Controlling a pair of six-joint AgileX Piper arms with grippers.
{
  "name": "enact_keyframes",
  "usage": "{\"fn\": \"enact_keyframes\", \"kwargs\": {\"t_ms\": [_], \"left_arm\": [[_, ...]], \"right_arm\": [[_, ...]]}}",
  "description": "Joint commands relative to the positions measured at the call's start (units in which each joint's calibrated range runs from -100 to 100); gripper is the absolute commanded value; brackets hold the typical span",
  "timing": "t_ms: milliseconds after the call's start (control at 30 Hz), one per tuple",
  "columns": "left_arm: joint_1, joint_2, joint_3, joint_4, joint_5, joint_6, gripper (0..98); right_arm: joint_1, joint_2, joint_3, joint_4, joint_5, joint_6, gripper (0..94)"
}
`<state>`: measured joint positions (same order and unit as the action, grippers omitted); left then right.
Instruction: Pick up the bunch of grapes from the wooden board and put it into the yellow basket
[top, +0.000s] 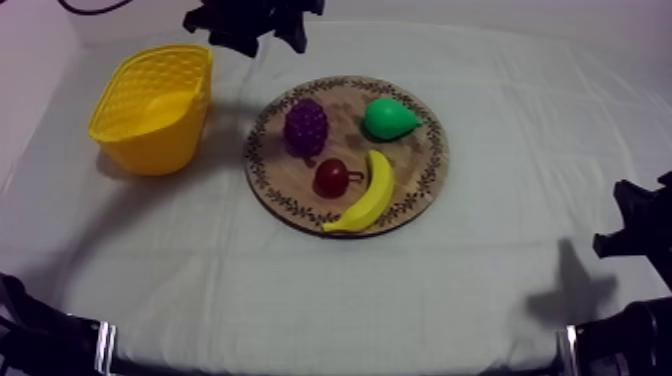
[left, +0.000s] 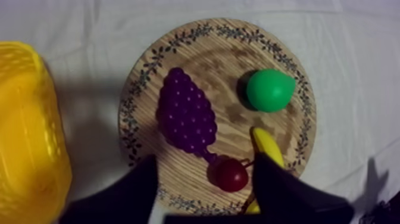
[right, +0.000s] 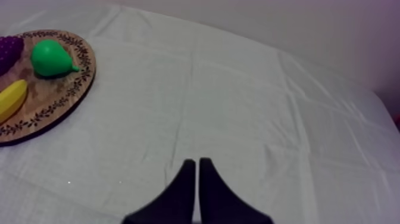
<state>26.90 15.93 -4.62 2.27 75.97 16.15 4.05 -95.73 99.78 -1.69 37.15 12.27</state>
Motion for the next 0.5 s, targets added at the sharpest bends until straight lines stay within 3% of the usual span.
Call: {"fn": "enact_keyframes", "kwargs": {"t_ms": [0,167,467], "left_arm": [[-0.12,-0.02,0.46,0.39,-1.35,-0.6,82.8],[-0.32,0.66,0.39,0.73,-2.3,-0.66,89.6],[-0.5,5.84,-1.61,1.83,-2.85,-0.65,91.5]], "right_arm": [[0.01,-0.02,-0.01,0.01,0.03,0.01,0.5],[0.01,-0.02,-0.01,0.01,0.03,0.01,0.5],[0.01,-0.02,-0.01,0.01,0.03,0.01,0.5]]}}
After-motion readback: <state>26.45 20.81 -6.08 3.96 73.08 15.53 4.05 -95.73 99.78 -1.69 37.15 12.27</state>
